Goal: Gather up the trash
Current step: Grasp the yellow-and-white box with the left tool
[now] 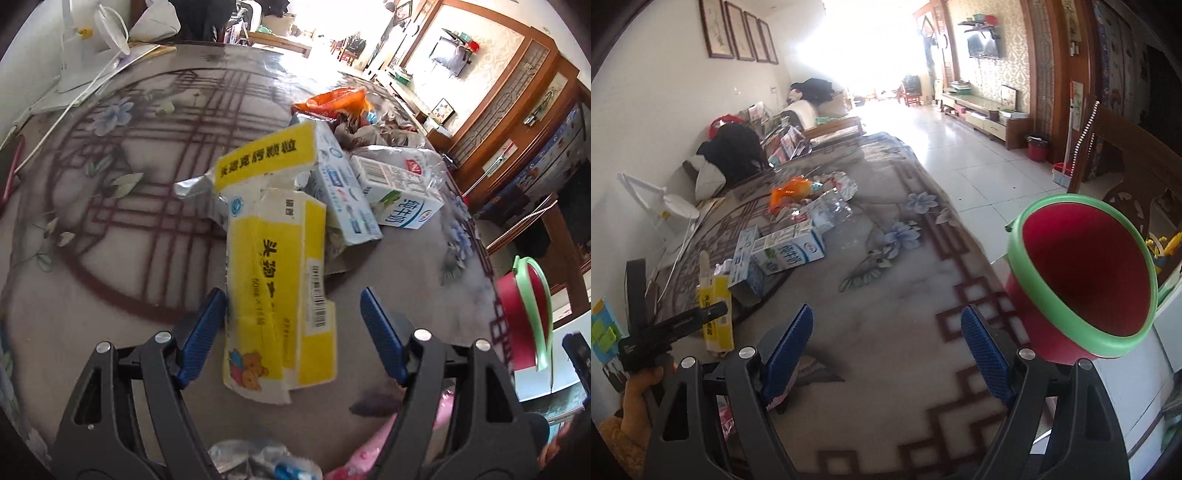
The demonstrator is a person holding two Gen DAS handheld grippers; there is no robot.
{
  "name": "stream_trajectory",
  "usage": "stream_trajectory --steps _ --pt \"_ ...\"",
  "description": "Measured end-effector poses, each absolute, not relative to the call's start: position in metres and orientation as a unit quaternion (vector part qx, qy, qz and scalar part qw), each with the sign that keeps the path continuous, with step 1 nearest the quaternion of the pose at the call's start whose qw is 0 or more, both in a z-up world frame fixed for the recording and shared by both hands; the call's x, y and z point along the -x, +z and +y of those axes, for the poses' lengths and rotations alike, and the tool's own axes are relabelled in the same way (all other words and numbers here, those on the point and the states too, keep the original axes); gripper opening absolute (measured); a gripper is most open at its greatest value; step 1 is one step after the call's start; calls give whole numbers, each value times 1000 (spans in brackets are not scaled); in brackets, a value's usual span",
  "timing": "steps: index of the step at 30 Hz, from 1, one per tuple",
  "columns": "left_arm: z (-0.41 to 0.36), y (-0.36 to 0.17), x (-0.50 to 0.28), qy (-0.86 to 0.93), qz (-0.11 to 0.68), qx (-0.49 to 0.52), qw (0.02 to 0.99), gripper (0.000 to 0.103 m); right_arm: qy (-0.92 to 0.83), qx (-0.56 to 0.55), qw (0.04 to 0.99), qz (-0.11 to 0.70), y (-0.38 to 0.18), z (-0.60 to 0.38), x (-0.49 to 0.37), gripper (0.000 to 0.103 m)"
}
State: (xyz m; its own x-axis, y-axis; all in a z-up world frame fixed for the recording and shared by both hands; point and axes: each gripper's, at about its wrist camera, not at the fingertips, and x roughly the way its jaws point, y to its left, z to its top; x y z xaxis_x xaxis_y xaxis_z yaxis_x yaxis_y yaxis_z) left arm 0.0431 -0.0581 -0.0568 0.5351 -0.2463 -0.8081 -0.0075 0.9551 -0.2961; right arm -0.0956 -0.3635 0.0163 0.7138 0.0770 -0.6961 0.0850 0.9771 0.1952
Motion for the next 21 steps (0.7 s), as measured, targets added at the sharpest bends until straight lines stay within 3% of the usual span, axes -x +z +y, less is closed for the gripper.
stream_trajectory --steps 1,2,7,8,19,21 --pt "-58 -59 -44 -67 477 135 866 66 2 -101 919 381 17 -356 94 80" --pt "-58 -61 -45 -64 478 136 866 57 8 -94 919 384 16 -350 93 80" --pt "-46 -65 -41 -66 470 165 865 45 24 -84 913 400 9 -332 88 80" --pt "-44 -62 -38 -66 466 168 867 36 27 -82 912 402 6 -329 88 80" --pt "-15 -50 -6 -24 466 176 867 37 74 -56 903 420 7 -288 65 80" --pt "-13 -51 -8 -33 466 191 863 48 86 -44 902 420 10 -277 54 80"
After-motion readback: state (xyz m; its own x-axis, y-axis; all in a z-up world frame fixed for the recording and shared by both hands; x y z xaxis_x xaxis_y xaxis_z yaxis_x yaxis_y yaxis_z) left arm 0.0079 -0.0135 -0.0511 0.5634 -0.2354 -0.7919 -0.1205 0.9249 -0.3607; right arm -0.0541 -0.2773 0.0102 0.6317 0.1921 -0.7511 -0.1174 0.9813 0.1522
